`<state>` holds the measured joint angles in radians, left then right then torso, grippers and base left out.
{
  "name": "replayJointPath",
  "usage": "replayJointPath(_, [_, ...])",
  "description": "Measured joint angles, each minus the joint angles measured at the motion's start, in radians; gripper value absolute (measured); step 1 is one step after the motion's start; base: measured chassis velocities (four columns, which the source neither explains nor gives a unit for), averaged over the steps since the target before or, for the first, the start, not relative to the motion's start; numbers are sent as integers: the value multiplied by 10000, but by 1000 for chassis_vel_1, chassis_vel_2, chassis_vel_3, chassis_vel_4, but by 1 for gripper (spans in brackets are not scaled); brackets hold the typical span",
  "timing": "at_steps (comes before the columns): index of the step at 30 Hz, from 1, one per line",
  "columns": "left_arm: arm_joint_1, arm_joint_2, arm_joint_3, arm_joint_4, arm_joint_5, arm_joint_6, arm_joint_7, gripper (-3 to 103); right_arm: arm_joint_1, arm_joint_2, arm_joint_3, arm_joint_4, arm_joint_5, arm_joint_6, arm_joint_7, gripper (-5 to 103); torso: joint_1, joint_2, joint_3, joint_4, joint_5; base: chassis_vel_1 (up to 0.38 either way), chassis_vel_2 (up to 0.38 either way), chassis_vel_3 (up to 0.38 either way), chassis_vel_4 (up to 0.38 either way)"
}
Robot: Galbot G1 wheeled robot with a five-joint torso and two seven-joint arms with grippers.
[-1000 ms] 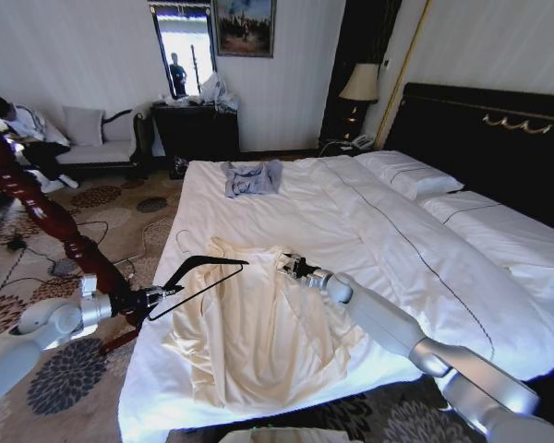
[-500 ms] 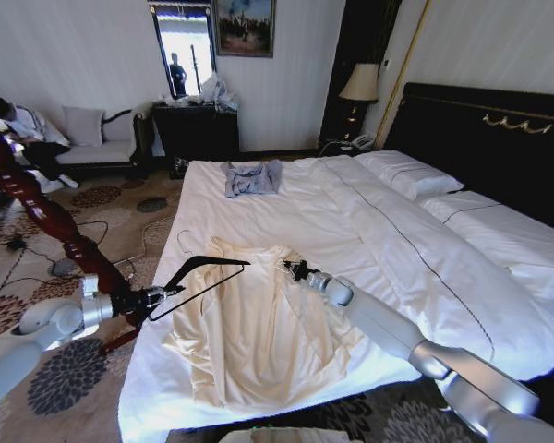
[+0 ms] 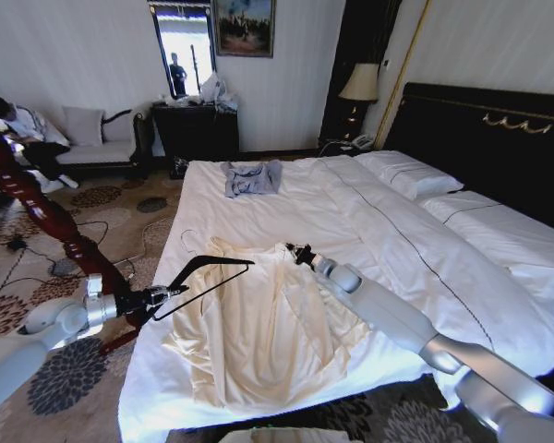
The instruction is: Pick up the clothes from the bed and hang them on the clothes hanger.
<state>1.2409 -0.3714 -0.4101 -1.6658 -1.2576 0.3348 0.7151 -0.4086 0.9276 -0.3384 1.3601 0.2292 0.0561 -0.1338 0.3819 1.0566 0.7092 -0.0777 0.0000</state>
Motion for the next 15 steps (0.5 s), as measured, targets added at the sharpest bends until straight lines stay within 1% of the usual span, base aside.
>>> replayJointPath(2, [71,-47,-58,-31,-8,-19,3,18,-16,-194,97,546,614,-255,59,1,-1,1,-1,-1,0,0,0,0,0])
replayJointPath(4, [71,-48,-60,-34,-9,-21,6,18,-14,-228,112,641,717,-294,60,1,0,0,-1,0,1,0,0,0,0])
replayJointPath(6, [-147,-115,67,-31,-13,-32,15,18,147,-474,160,1210,1075,-453,0,1,-1,0,-1,1,1,0,0,0,0])
replayJointPath(9, [-439,-234,278,-5,-13,-32,12,18,277,-602,146,1476,1122,-483,-68,1,-1,0,-1,2,0,0,0,0,0])
replayJointPath(11, [-830,-430,614,0,-14,-33,-25,18,388,-743,45,1896,1219,-550,-121,1,0,0,0,-4,0,0,0,0,0])
replayJointPath(15, [-1090,-540,931,-59,-3,-32,-41,18,405,-759,-5,2277,1419,-705,-117,1,-1,0,-1,-1,1,0,0,0,0])
